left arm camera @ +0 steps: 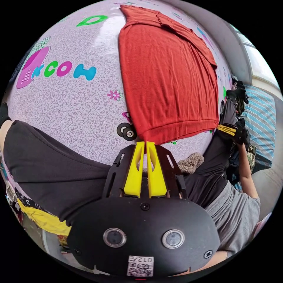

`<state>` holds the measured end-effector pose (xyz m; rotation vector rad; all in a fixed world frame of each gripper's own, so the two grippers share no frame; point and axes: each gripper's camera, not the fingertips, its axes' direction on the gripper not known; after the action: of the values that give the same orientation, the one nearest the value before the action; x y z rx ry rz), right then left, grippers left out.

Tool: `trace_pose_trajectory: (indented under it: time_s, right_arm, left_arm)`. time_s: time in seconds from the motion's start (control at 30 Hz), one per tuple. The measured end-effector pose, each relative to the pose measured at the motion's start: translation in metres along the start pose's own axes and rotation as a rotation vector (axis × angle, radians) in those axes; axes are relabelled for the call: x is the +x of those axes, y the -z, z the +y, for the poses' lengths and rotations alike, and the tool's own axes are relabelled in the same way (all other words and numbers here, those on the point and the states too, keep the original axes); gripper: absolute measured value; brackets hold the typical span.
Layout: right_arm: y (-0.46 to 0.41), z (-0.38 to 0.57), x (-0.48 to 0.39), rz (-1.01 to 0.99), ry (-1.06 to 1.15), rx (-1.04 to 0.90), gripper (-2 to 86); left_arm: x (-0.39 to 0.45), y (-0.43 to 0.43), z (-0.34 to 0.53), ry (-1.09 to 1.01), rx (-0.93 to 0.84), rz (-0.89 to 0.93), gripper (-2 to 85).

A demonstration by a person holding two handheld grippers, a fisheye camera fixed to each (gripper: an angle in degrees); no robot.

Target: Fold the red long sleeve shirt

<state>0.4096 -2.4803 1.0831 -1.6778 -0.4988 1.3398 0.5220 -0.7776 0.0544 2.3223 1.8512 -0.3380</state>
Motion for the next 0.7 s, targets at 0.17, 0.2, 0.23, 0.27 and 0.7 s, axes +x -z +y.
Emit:
trace_pose_trajectory:
  time_s: [0.17,0.2,0.23,0.27,0.7]
  right_arm:
    - [0.032,0.002,-0.023,-0.028,-0.083,0.112,-1.0]
    - [0.035,0.001,-0.027,-0.032,-0.087,0.12,-1.0]
    - [0.04,0.0,-0.035,-0.043,-0.095,0.133,-1.0]
    - [0.045,-0.003,-0.045,-0.051,-0.102,0.144,-1.0]
    - [0.137,-0.021,-0.174,-0.111,-0.097,0.243,-1.0]
  left_arm:
    - [-0.019,0.028,0.035,-0.038,0.092,0.078,0.5]
    - [-0.024,0.033,0.043,-0.047,0.106,0.099,0.5]
    - [-0.026,0.036,0.047,-0.052,0.111,0.111,0.5]
    - [-0.03,0.04,0.055,-0.062,0.122,0.131,0.5]
    - [-0.048,0.087,0.151,-0.19,0.229,0.221,0.6]
